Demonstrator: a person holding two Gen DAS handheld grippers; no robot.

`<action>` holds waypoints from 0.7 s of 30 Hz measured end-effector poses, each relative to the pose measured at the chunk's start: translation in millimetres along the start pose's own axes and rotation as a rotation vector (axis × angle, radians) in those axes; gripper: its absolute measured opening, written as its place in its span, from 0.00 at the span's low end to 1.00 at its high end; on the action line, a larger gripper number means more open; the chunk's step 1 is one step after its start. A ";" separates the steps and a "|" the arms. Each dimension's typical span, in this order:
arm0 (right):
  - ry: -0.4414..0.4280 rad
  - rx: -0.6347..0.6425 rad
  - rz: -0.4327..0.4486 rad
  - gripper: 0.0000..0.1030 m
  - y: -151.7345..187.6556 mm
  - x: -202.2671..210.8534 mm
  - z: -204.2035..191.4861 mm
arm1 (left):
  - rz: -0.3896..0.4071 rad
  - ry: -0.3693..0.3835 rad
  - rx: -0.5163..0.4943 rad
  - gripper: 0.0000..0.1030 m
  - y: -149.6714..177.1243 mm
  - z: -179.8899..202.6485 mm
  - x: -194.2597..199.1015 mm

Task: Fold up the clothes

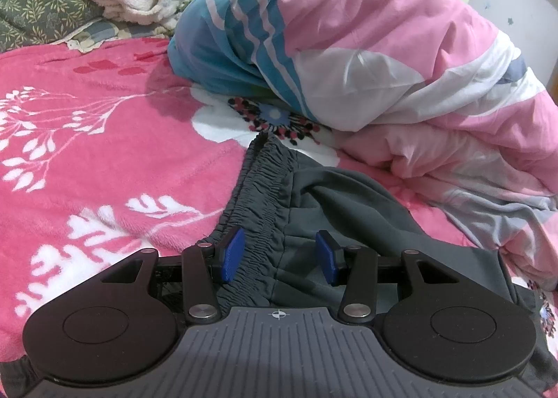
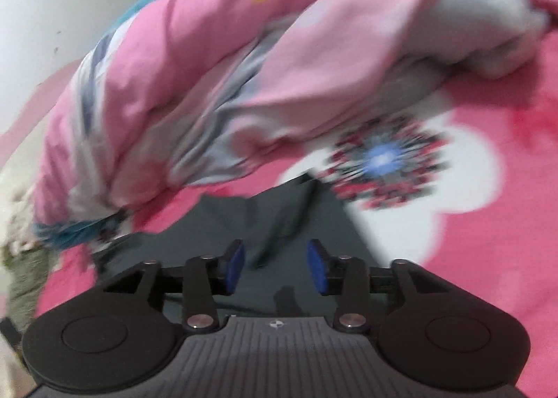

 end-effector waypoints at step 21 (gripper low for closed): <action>0.323 0.913 0.236 0.02 20.0 -52.5 -93.8 | -0.007 -0.008 -0.016 0.44 0.6 1.4 -1.4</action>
Point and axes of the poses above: each gripper's, at about its wrist camera, not at the fingertips, and x roughly against the way its jaws point, z to its right, y to its underside, the point moved 1 cm from there along -x, roughly the way its jaws point, and after that the axes turned 15 degrees about y, right-handed, at the moved point
